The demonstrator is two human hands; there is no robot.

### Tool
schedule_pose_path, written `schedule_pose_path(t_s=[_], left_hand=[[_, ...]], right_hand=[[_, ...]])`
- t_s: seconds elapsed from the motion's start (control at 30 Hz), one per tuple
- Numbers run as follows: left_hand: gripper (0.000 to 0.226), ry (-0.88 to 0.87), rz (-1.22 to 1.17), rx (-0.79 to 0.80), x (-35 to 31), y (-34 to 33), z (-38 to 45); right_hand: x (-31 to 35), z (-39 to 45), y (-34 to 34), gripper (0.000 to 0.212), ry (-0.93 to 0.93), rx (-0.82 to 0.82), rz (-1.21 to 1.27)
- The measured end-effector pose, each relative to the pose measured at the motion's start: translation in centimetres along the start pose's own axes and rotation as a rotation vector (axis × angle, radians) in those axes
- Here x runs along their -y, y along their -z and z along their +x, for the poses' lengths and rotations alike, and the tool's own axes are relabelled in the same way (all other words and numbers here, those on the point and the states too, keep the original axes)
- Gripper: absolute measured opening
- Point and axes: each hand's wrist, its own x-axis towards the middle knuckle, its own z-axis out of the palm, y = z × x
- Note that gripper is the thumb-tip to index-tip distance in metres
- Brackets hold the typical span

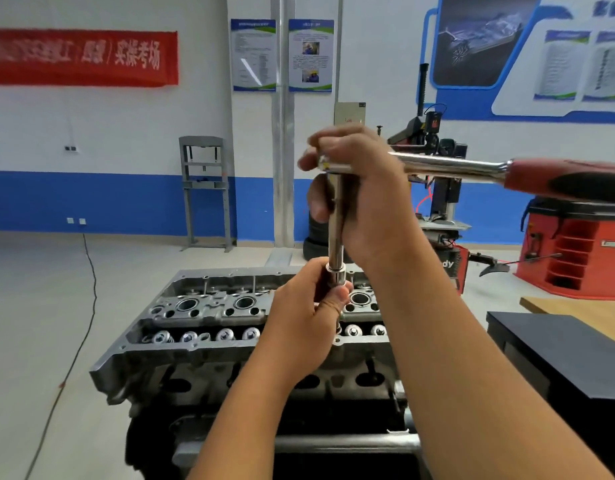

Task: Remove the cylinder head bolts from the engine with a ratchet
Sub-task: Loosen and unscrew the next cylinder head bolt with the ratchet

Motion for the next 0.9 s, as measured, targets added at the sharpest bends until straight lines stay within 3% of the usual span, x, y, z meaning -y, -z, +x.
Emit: schedule_pose_path(t_s=[0.07,0.13,0.3,0.37,0.47,0.57,0.63,0.7,0.9], left_hand=[[0.021,0.016,-0.023,-0.013,-0.1,-0.1,0.0],[0.027,0.021,-0.039,-0.060,-0.1,-0.4,0.1],[0.024,0.015,0.000,-0.148,0.2,-1.3,0.3],[0.022,-0.008,0.034,-0.159,0.2,-1.4,0.2],[0.017,-0.030,0.077,-0.111,0.2,-1.0,0.0],[0.021,-0.016,0.011,-0.055,0.2,-0.8,-0.1],[0.021,-0.007,0.026,-0.100,0.0,-1.2,-0.1],[0.023,-0.004,0.045,-0.173,0.0,-1.6,0.0],[0.026,-0.005,0.035,-0.235,0.0,-2.1,0.1]], right_hand=[[0.3,-0.1,0.8,0.008,-0.102,0.007,0.152],[0.2,-0.3,1.2,0.001,-0.070,-0.024,0.136],[-1.1,-0.4,0.4,0.015,0.376,-0.240,-0.433],[-1.4,-0.3,0.0,0.022,0.426,-0.279,-0.542],[-1.1,-0.4,0.0,0.026,0.291,-0.144,-0.415],[-0.3,-0.5,1.1,0.035,-0.003,0.039,0.035],[0.2,-0.5,1.8,0.037,-0.144,0.010,0.238],[0.0,-0.4,1.7,0.033,-0.154,-0.081,0.244],[-1.6,-0.7,-0.1,0.021,0.435,-0.355,-0.445]])
